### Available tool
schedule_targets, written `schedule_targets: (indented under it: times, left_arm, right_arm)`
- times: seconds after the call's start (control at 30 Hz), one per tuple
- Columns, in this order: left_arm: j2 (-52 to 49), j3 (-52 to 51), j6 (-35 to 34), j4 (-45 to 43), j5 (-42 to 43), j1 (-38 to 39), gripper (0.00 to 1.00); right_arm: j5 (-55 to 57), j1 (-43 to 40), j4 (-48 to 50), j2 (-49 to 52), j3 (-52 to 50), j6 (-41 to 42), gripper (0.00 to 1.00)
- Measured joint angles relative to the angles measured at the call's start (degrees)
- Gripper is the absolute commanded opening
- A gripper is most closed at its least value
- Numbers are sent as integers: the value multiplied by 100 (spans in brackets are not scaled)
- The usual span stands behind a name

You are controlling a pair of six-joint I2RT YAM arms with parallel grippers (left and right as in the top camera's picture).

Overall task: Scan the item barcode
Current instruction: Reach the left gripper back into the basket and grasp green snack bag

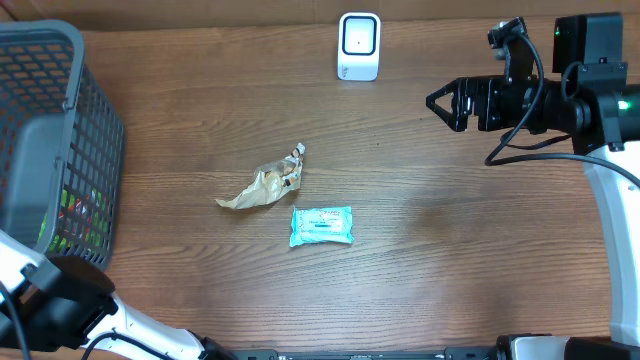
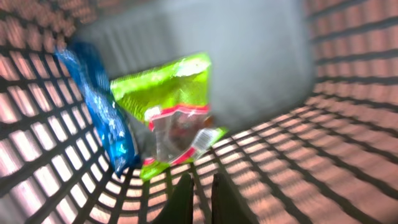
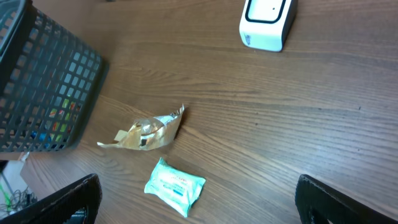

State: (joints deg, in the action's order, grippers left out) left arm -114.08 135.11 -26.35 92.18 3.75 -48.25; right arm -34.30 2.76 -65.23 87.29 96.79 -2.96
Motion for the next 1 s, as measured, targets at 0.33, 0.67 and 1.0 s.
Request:
schedule_targets:
  times: [0.33,0.67,1.0]
  left_arm:
    - [157,1292,190,435,-186,415,100]
    - [-946,-955,-223,-492,-501,-39,100]
    - [-1161,-3191,-243,-2286,-442,-94,73]
  right_arm:
    - [0,0,-39,0,0,2,100]
    - [0,0,-39,0,0,0,100]
    - [2,0,-61,0,0,2,100]
